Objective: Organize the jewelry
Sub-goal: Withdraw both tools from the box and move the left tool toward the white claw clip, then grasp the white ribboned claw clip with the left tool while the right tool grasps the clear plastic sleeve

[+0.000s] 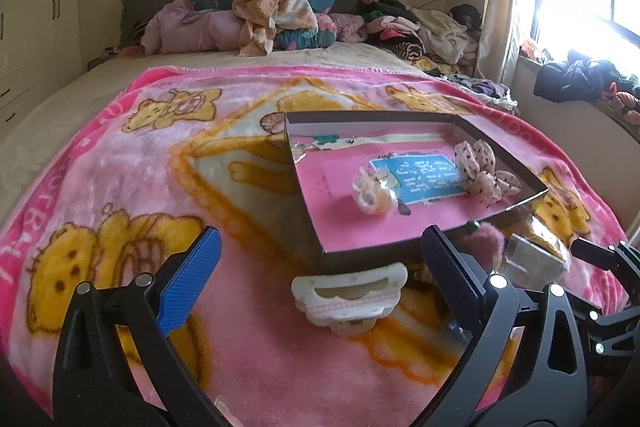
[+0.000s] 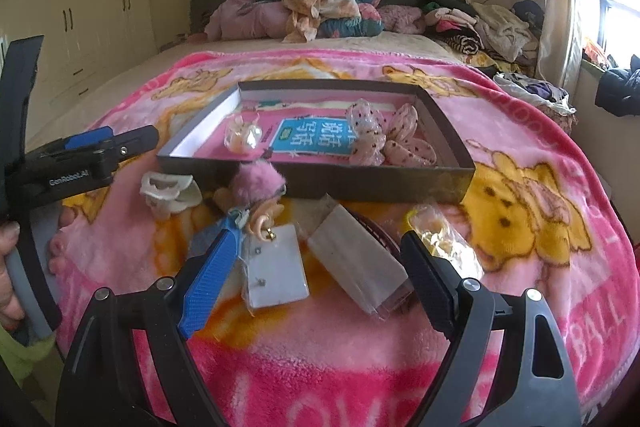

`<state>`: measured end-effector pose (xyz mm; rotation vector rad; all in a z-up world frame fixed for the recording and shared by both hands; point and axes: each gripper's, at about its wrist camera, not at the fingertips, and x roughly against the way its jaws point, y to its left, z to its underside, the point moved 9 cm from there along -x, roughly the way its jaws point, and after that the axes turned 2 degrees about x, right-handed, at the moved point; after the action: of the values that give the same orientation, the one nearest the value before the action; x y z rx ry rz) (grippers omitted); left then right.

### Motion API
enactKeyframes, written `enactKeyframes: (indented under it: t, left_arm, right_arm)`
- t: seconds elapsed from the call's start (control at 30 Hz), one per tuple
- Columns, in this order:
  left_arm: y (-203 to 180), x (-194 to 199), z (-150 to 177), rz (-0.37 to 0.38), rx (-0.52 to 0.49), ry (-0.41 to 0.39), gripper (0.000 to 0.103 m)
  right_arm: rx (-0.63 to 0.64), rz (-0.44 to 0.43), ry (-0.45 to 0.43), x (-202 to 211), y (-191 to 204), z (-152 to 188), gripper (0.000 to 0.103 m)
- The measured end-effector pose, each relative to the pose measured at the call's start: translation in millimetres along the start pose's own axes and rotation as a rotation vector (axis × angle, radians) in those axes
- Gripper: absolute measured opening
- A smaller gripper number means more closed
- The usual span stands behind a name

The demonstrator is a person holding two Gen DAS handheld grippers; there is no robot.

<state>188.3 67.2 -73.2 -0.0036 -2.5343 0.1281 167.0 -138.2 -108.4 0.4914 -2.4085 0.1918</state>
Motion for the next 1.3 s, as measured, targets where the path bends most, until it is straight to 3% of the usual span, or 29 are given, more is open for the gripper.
enactKeyframes:
  t: [0.37,0.7,0.87,1.0,1.07,1.2,1.3]
  left_arm:
    - [-1,-15,27,0.004,-0.038,0.067,0.091]
    - [-7,-39,40,0.028,-0.024,0.135,0.091]
    - [-4,-47,43,0.036,0.008,0.165,0.091]
    - [-2,-50,44,0.041,0.039,0.181,0.091]
    - [-3,-50,44,0.043,0.043,0.181,0.080]
    - [-7,-49,44,0.053,0.035,0.183,0.064]
    - [-9,-47,44,0.057,0.030,0.182,0.063]
  right_arm:
    - [0.007,0.068,0.049,-17,-19,14,0.082]
    - [0.107,0.158,0.088,-33,-28,23,0.080]
    - [0.165,0.191,0.092,-42,-29,25,0.067]
    - [0.191,0.205,0.079,-43,-27,25,0.045]
    - [0.190,0.205,0.068,-40,-28,24,0.038]
    - [0.146,0.176,0.049,-32,-31,21,0.035]
    - [0.087,0.126,0.056,-29,-33,22,0.035]
